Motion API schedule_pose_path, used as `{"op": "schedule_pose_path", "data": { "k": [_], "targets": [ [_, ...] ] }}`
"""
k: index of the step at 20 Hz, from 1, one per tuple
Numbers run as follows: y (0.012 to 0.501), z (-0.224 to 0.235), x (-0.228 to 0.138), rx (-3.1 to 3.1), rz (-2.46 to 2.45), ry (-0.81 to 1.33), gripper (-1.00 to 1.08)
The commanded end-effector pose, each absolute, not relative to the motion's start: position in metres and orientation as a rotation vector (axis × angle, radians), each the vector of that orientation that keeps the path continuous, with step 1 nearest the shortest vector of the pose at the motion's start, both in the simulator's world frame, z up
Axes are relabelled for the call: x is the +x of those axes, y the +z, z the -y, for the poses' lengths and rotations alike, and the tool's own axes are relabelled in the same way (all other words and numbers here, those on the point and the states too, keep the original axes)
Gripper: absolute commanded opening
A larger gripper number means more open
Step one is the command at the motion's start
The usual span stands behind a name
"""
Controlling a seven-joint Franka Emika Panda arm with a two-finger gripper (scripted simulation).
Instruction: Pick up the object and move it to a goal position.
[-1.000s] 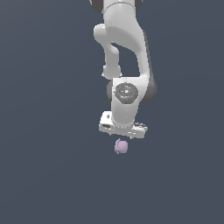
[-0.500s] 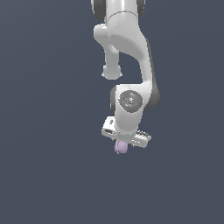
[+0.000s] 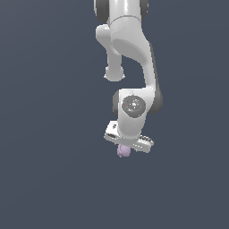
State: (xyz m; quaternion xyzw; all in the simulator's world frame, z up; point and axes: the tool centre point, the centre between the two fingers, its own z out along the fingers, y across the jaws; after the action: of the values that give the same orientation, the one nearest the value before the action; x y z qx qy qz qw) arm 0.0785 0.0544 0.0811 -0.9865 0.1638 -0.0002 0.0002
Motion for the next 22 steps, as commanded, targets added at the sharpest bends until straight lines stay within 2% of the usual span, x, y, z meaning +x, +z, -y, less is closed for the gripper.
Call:
{"op": "schedule_pose_path", "data": {
  "k": [1, 6, 12, 13, 22],
  "targets": [
    [0.07, -0.055, 0.078, -3.099, -0.516, 0.002, 1.0],
    [0.044, -0.055, 0.077, -3.098, -0.519, 0.0, 1.0],
    [0.039, -0.054, 0.079, -3.098, -0.52, 0.0, 1.0],
    [0.039, -0.054, 0.079, -3.098, -0.52, 0.0, -1.0],
    [0.039, -0.054, 0.079, -3.098, -0.52, 0.0, -1.0]
  ]
}}
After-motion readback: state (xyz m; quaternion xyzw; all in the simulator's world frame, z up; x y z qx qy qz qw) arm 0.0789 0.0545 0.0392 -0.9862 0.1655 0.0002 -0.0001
